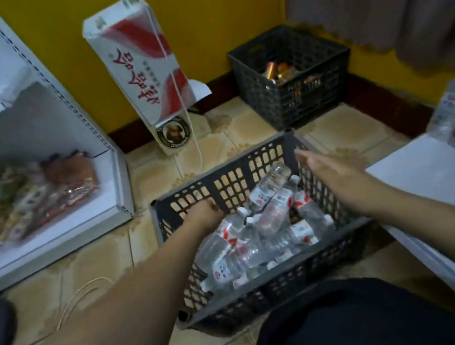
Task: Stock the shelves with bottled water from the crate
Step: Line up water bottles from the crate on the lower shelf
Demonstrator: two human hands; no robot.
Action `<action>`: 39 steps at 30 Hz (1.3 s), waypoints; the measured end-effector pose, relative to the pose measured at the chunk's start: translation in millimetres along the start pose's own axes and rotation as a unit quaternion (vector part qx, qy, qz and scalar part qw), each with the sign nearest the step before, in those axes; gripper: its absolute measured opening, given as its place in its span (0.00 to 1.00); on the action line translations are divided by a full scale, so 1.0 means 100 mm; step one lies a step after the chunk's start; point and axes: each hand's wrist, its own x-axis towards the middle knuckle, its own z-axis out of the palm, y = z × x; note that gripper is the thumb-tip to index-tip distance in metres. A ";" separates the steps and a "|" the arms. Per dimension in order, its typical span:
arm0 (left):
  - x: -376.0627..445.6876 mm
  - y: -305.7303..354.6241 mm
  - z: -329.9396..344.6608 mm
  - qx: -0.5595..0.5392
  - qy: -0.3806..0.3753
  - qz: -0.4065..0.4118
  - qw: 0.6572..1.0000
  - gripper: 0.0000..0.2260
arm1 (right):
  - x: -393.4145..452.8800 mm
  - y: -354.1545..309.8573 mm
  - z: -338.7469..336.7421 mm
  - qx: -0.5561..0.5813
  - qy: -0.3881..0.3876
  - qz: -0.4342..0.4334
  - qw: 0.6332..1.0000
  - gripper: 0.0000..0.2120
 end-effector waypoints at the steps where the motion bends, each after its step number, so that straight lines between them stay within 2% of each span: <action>1: 0.09 -0.24 0.13 -0.008 -0.013 -0.033 0.999 0.14 | 0.04 0.11 0.16 0.003 -0.021 0.014 1.000 0.31; 3: 0.20 -0.56 0.36 -0.032 -0.029 -0.060 0.997 0.16 | 0.13 0.33 0.44 0.027 -0.051 0.045 0.997 0.30; 7: 0.34 -0.73 0.79 -0.103 -0.044 -0.051 0.992 0.17 | 0.45 0.70 0.92 0.040 -0.071 0.114 0.990 0.36; 10: 0.56 -0.70 1.04 -0.079 -0.002 -0.003 0.997 0.17 | 0.68 0.89 1.16 -0.029 -0.074 0.137 0.987 0.27; 13: 0.81 -0.48 1.14 -0.065 0.026 0.035 0.997 0.22 | 0.74 0.99 1.22 -0.090 -0.061 0.109 0.988 0.25; 16: 1.18 -0.19 1.15 -0.079 0.039 0.062 0.994 0.25 | 0.73 1.01 1.22 -0.136 0.022 0.083 0.987 0.25; 19: 1.58 0.08 1.14 -0.093 0.006 0.053 0.994 0.30 | 0.69 0.94 1.25 -0.247 0.043 0.044 0.967 0.25; 22: 1.97 0.29 1.27 -0.073 -0.052 0.031 0.996 0.38 | 0.67 0.93 1.27 -0.304 0.042 0.014 0.952 0.26; 25: 2.10 0.39 1.45 -0.042 -0.067 -0.007 0.997 0.55 | 0.68 0.94 1.26 -0.302 0.065 0.016 0.951 0.25; 29: 2.05 0.42 1.51 -0.061 -0.005 -0.045 0.997 0.53 | 0.66 0.97 1.28 -0.298 0.101 0.035 0.948 0.24; 32: 2.09 0.46 1.55 -0.107 -0.011 -0.070 0.992 0.54 | 0.68 1.00 1.27 -0.296 0.128 0.071 0.944 0.23; 35: 2.12 0.40 1.61 -0.169 0.015 -0.079 0.982 0.47 | 0.67 1.02 1.28 -0.299 0.128 0.071 0.943 0.24; 37: 2.13 0.35 1.61 -0.154 0.039 -0.060 0.985 0.44 | 0.66 1.01 1.29 -0.306 0.124 0.074 0.941 0.24; 39: 2.14 0.36 1.59 -0.122 0.031 -0.052 0.991 0.46 | 0.67 1.03 1.29 -0.318 0.119 0.081 0.937 0.25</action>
